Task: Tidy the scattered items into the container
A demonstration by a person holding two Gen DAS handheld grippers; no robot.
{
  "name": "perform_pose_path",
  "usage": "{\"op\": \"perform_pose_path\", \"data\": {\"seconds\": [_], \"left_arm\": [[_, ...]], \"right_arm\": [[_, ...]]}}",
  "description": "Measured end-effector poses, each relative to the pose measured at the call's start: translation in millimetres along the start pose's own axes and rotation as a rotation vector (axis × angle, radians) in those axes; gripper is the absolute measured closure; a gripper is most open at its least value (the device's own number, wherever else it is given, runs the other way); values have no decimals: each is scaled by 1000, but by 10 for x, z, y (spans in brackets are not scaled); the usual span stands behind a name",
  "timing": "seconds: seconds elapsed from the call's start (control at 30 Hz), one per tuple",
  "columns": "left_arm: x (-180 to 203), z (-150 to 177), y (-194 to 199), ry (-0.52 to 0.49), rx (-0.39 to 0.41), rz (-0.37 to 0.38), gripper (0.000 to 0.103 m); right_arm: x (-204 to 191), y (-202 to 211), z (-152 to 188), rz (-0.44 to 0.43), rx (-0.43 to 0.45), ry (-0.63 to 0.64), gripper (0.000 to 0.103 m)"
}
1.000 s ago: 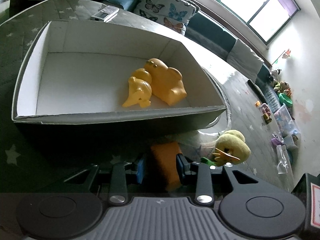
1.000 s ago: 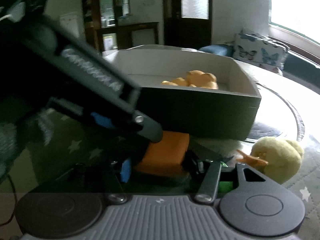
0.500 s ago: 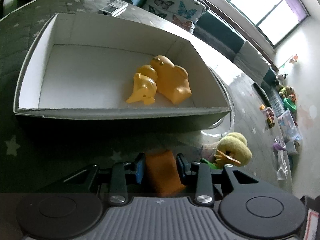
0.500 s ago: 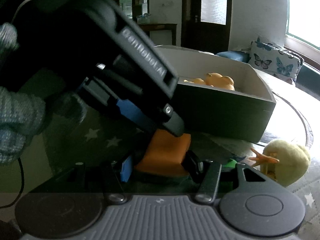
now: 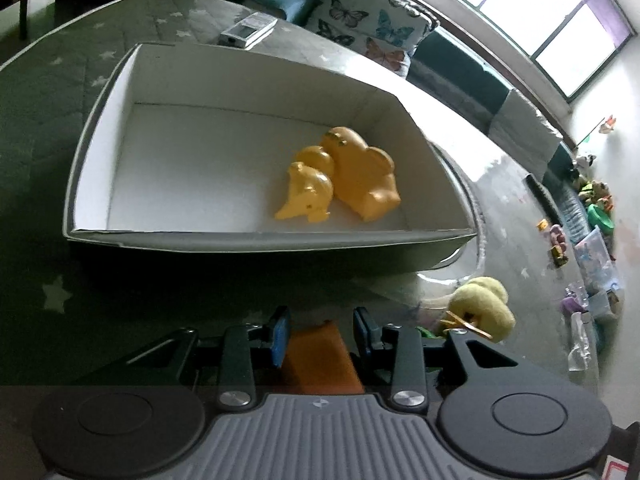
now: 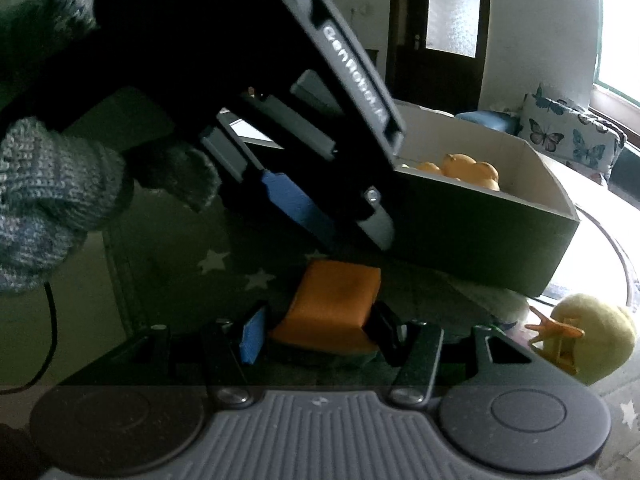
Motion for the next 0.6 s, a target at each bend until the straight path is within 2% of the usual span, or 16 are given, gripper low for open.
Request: {"op": "perform_pose_path", "data": {"seconds": [0.23,0.5,0.6], "left_arm": [[-46,32,-63,38,-19,-10,66],[-65,25,-80,67,-35,-14,66],[-83,35,-132,35,-47,-60,64]], "right_arm": [[10,18,37,14,-4,-28,43],[9,13,30,19,9,-36,46],[19,1,28,14,12,-42,46]]}}
Point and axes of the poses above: each gripper's, at about its wrist camera, not at the fingertips, and y roughly against the way its jaws point, x to its right, z to its underside, the point moved 9 cm from there along -y, roughly the way its jaws point, and after that the axes turned 4 degrees about x, right-handed, at the moved point
